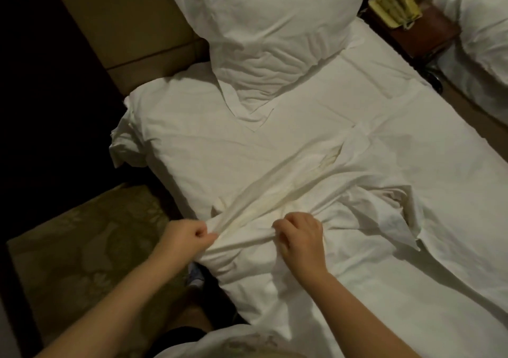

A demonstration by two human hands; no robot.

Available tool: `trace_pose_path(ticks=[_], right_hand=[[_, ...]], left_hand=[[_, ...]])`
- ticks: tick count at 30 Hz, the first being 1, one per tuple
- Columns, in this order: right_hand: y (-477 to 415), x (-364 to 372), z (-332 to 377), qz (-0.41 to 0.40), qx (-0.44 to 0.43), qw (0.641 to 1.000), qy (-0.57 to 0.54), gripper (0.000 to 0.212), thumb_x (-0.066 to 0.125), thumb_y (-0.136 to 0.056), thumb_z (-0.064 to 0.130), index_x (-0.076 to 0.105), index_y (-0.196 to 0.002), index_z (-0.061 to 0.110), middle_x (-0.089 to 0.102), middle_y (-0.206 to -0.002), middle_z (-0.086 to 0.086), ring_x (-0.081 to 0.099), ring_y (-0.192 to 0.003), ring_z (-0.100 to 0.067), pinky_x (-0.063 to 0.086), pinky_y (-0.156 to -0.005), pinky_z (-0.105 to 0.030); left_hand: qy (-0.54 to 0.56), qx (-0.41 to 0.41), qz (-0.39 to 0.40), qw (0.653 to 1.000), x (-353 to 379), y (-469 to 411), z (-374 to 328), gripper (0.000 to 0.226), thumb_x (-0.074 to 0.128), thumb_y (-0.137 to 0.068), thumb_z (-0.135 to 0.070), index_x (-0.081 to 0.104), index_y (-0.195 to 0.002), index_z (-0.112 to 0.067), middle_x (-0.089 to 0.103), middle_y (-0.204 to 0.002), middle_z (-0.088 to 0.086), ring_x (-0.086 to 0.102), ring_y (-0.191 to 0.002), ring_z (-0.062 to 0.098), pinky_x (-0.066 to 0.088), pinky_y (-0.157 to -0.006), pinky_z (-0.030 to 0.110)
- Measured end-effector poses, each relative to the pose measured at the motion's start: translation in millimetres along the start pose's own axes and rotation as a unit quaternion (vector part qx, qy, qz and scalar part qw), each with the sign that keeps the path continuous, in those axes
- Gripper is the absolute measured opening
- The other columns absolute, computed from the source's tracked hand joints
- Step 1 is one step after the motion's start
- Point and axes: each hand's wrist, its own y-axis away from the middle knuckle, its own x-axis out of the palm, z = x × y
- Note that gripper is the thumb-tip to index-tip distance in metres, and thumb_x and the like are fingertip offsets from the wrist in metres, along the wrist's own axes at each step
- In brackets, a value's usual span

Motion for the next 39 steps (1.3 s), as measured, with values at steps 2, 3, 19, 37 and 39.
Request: trace_pose_path(ticks=[2, 3, 19, 37, 39], right_hand=[[10, -4, 3, -0.010, -0.028, 1.000, -0.010, 0.016, 0.049, -0.073, 0.016, 0.063, -0.078, 0.021, 0.056, -0.078, 0.004, 0.043, -0.081, -0.011, 0.024, -0.075, -0.023], [13, -6, 3, -0.013, -0.039, 0.999, -0.010, 0.016, 0.049, -0.074, 0.016, 0.062, -0.082, 0.022, 0.057, -0.081, 0.004, 0.044, -0.082, -0.011, 0.025, -0.077, -0.023], [-24, -13, -1, 0.096, -0.046, 0.988, 0.116, 0.005, 0.060, -0.078, 0.025, 0.064, -0.081, 0.027, 0.061, -0.078, 0.011, 0.060, -0.079, -0.017, 0.030, -0.085, -0.030], [-80, 6, 42, 0.409, -0.085, 0.898, 0.140, 0.028, 0.039, -0.097, 0.019, 0.066, -0.103, 0.017, 0.064, -0.096, -0.002, 0.058, -0.087, -0.024, 0.033, -0.074, -0.030], [-82, -7, 39, 0.393, -0.092, 0.901, 0.158, 0.027, 0.040, -0.097, 0.023, 0.063, -0.110, 0.021, 0.063, -0.101, 0.000, 0.059, -0.094, -0.023, 0.038, -0.080, -0.031]], left_hand=[[-0.037, 0.021, 0.011, 0.999, 3, 20, 6, 0.021, 0.068, -0.085, -0.028, 0.064, -0.069, -0.015, 0.061, -0.070, 0.001, 0.050, -0.063, 0.009, 0.036, -0.059, 0.019], [-0.039, 0.015, 0.022, 0.999, 5, 25, 6, 0.012, 0.067, -0.086, -0.029, 0.072, -0.085, -0.018, 0.067, -0.085, -0.001, 0.056, -0.074, 0.009, 0.039, -0.065, 0.016], [-0.284, 0.184, 0.048, 0.940, 55, -64, -43, 0.022, 0.047, -0.093, -0.022, 0.061, -0.108, -0.022, 0.049, -0.119, 0.002, 0.045, -0.108, 0.024, 0.037, -0.088, 0.032], [-0.309, 0.080, 0.176, 0.931, 23, -73, 30, 0.027, 0.046, -0.094, -0.016, 0.062, -0.115, -0.015, 0.058, -0.118, 0.006, 0.056, -0.103, 0.024, 0.048, -0.088, 0.032], [-0.261, 0.154, 0.056, 0.951, 7, -64, 29, 0.028, 0.046, -0.093, -0.021, 0.062, -0.116, -0.024, 0.057, -0.117, -0.001, 0.055, -0.104, 0.022, 0.046, -0.082, 0.029]])
